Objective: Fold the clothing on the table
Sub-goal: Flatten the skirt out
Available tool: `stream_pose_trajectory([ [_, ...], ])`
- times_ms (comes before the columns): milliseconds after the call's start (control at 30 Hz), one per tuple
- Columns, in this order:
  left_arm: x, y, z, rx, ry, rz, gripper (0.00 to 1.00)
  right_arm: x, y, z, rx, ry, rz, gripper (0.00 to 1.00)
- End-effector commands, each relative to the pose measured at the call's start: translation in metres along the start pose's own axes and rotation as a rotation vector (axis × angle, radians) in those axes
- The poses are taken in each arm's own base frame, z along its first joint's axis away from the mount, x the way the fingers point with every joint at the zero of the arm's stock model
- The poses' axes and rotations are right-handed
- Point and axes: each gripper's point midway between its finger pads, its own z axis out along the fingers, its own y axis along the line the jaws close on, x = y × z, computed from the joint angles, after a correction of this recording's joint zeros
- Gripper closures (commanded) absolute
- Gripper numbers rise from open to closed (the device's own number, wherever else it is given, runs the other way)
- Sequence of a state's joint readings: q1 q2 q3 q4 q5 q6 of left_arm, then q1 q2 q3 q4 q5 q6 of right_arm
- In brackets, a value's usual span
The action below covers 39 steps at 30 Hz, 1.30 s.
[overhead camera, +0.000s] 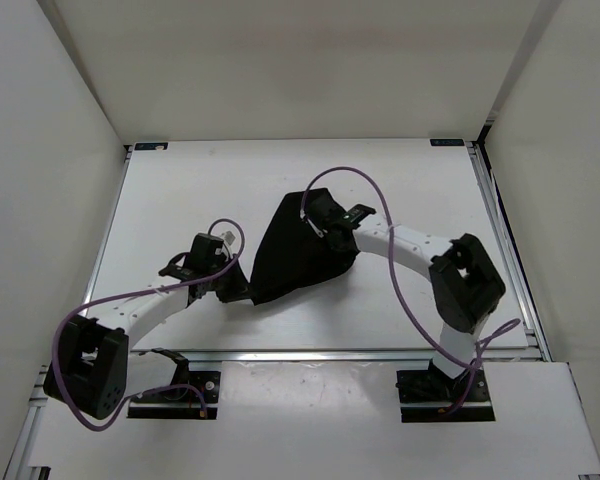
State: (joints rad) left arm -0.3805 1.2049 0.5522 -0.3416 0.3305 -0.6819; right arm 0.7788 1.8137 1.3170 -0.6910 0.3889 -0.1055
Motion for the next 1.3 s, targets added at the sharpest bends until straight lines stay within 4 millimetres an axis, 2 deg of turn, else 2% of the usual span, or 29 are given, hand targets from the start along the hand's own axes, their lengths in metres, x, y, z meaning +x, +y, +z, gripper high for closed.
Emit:
stream_pose_trajectory([
  [0, -0.003, -0.002, -0.003, 0.022, -0.025, -0.009, 1.0, 0.018, -0.004, -0.048, -0.064, -0.002, 0.095, 1.0],
  [133, -0.004, -0.002, -0.003, 0.029, -0.033, -0.013, 1.0, 0.051, 0.006, -0.074, -0.153, 0.058, 0.193, 1.0],
  [200, -0.003, -0.001, -0.002, 0.031, -0.031, -0.02, 1.0, 0.078, 0.011, -0.077, -0.181, 0.123, 0.252, 1.0],
  [300, -0.001, 0.004, -0.001, 0.016, -0.03, -0.027, 1.0, 0.096, 0.015, -0.082, -0.22, 0.153, 0.301, 1.0],
  [367, 0.002, 0.004, 0.001, 0.022, -0.021, -0.025, 1.0, 0.091, 0.015, -0.076, -0.285, 0.14, 0.36, 0.98],
  [400, 0.002, 0.005, 0.001, 0.019, -0.022, -0.024, 1.0, 0.088, 0.009, -0.068, -0.3, 0.148, 0.409, 0.93],
  [433, 0.002, 0.005, 0.001, 0.018, -0.022, -0.024, 1.0, 0.081, 0.007, -0.06, -0.344, 0.142, 0.456, 0.84],
  [500, 0.004, 0.003, 0.001, 0.025, -0.013, -0.02, 1.0, 0.067, 0.004, -0.049, -0.413, 0.129, 0.531, 0.72],
  [533, 0.004, 0.003, 0.002, 0.02, -0.009, -0.018, 1.0, 0.063, -0.004, -0.041, -0.414, 0.128, 0.577, 0.68],
  [600, 0.003, 0.002, 0.002, 0.018, -0.009, -0.014, 1.0, 0.034, -0.009, -0.04, -0.528, 0.045, 0.695, 0.62],
  [667, 0.002, 0.0, 0.001, 0.025, -0.01, -0.013, 1.0, 0.018, -0.025, -0.04, -0.625, -0.01, 0.851, 0.55],
  [700, 0.002, 0.0, 0.0, 0.027, -0.012, -0.016, 1.0, 0.007, -0.024, -0.045, -0.703, -0.04, 0.91, 0.53],
  [767, 0.001, 0.003, 0.0, 0.018, -0.017, -0.019, 1.0, 0.004, -0.033, -0.046, -0.741, -0.052, 1.008, 0.51],
  [833, 0.003, 0.003, 0.001, 0.022, -0.014, -0.021, 1.0, -0.008, -0.038, -0.052, -0.779, -0.067, 1.067, 0.51],
  [900, 0.001, 0.002, 0.0, 0.027, -0.024, -0.02, 1.0, -0.009, -0.039, -0.052, -0.848, -0.046, 1.144, 0.5],
  [933, 0.001, 0.003, 0.001, 0.027, -0.025, -0.024, 1.0, -0.012, -0.033, -0.055, -0.92, -0.042, 1.174, 0.49],
  [967, 0.0, 0.001, 0.001, 0.032, -0.026, -0.023, 1.0, -0.006, -0.026, -0.051, -0.952, 0.009, 1.237, 0.47],
  [1067, -0.002, 0.003, 0.001, 0.034, -0.031, -0.031, 1.0, -0.009, -0.012, -0.053, -1.054, 0.061, 1.285, 0.47],
  [1267, -0.004, 0.0, 0.001, 0.048, -0.039, -0.034, 1.0, 0.011, -0.001, -0.034, -1.017, 0.181, 1.364, 0.5],
])
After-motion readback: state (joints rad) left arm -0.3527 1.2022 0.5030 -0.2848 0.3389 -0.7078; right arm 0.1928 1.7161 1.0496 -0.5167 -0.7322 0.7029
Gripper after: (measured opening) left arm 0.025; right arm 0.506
